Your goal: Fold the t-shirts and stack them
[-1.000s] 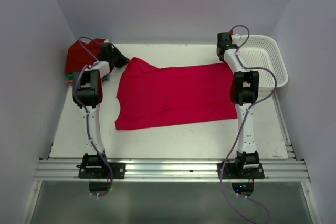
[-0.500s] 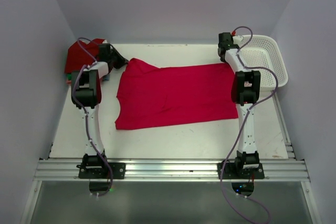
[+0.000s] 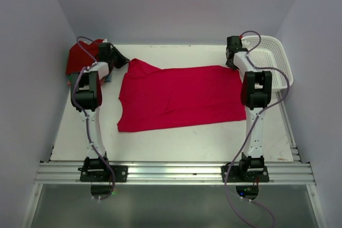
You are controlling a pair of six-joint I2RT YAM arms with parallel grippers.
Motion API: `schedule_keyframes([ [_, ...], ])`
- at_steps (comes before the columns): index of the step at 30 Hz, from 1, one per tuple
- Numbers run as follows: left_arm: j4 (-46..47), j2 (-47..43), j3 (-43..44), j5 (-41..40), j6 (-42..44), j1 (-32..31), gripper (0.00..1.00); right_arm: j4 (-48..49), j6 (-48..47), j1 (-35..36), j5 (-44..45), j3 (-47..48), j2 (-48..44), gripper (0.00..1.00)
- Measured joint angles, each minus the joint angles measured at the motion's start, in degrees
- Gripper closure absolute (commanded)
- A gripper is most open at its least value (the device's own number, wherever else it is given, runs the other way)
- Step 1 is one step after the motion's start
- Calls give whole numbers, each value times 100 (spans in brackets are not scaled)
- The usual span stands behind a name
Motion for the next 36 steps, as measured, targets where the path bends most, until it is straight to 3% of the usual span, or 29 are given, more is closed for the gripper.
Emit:
schedule_keyframes([
  [6, 4, -264, 11, 114, 22, 15, 100, 256, -90, 11, -328, -734, -621, 100],
  [19, -15, -1045, -111, 313, 20, 68, 100, 518, -273, 170, -396, -1167, -1950, 100],
  [26, 20, -2310, -1484, 511, 26, 70, 100, 361, -203, 208, -109, -2345, -2710, 100],
  [36, 35, -4594, -4151, 743, 227, 74, 100, 44, 111, 205, 258, -4035, -4105, 100],
])
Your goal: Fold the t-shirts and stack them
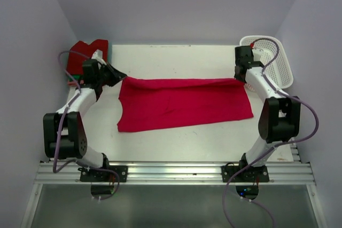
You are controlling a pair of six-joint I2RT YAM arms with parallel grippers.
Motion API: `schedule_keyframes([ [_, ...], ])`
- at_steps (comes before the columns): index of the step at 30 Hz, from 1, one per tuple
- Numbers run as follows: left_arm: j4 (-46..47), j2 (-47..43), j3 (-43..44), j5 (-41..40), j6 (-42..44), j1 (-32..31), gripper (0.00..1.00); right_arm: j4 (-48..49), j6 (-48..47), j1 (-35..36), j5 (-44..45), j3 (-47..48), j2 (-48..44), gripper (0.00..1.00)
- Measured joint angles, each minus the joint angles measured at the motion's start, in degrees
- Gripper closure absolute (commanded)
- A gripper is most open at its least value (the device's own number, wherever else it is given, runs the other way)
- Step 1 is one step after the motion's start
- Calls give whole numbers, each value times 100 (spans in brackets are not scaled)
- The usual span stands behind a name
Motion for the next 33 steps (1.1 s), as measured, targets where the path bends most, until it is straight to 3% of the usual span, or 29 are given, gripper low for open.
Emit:
schedule_keyframes([
  [4, -166, -885, -748, 129, 101, 0, 100, -44, 63, 0, 57, -389, -260, 100],
  [17, -1163, -2933, -1364, 599, 404, 0, 100, -111, 151, 0, 269, -815, -376, 100],
  [31, -1963, -3738, -2492, 671, 507, 0, 100, -107, 184, 0, 376, -905, 79, 100],
  [32, -2024, -3759, -2546, 645, 511, 0, 100, -118, 188, 0, 385, -905, 142, 95],
  [33, -2081, -3792, -2592, 605, 531, 0, 84, -133, 199, 0, 393, -905, 208, 71],
])
